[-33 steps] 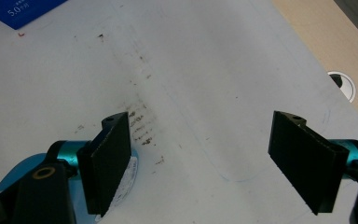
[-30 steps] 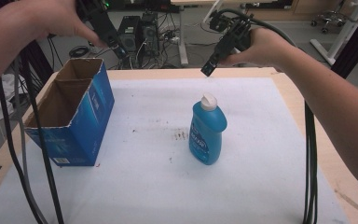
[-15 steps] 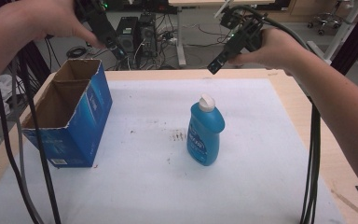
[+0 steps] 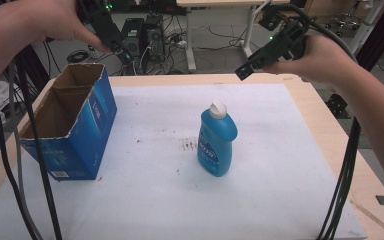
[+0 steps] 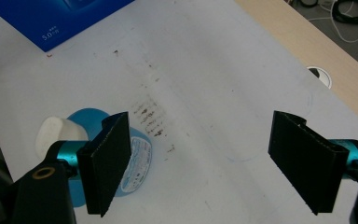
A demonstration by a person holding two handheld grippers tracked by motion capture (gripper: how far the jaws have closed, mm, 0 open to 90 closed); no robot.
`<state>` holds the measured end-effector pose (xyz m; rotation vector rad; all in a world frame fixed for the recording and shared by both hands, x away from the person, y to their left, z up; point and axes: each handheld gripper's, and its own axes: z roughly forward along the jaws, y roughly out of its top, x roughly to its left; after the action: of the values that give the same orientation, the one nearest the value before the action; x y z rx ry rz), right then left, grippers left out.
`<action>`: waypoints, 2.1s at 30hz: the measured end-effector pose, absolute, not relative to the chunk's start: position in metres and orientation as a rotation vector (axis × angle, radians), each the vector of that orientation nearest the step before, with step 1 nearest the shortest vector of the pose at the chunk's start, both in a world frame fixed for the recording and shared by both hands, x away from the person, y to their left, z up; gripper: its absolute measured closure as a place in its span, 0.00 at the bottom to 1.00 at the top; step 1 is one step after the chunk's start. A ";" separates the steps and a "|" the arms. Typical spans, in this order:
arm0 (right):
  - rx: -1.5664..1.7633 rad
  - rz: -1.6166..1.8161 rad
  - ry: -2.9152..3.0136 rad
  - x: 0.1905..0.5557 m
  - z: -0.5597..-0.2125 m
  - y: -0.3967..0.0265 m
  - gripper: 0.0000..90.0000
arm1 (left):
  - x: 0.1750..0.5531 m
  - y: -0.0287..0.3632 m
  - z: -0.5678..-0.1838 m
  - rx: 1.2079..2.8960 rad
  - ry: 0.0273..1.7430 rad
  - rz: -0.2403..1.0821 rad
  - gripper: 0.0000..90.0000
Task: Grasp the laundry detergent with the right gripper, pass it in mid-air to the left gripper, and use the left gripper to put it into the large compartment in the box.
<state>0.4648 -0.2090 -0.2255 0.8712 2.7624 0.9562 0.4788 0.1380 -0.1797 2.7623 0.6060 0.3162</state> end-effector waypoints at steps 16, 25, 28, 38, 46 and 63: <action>0.891 1.050 2.644 0.400 -0.228 -0.232 0.23 | 0.477 0.137 -0.180 2.765 0.590 0.312 0.21; 0.900 1.075 2.625 0.375 -0.246 -0.231 0.23 | 0.477 0.138 -0.180 2.766 0.588 0.312 0.21; 0.897 1.087 2.629 0.369 -0.251 -0.230 0.23 | 0.477 0.138 -0.180 2.766 0.589 0.313 0.21; 0.885 1.086 2.639 0.353 -0.270 -0.218 0.23 | 0.476 0.139 -0.182 2.770 0.593 0.308 0.21; 0.870 1.072 2.648 0.345 -0.288 -0.204 0.23 | 0.475 0.138 -0.182 2.771 0.587 0.306 0.21; 0.911 1.033 2.654 0.344 -0.316 -0.180 0.23 | 0.475 0.136 -0.182 2.775 0.592 0.302 0.21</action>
<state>0.3436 -0.1800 -0.3156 0.9108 2.6541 1.0329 0.4747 0.1365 -0.1823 2.7747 0.5919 0.3017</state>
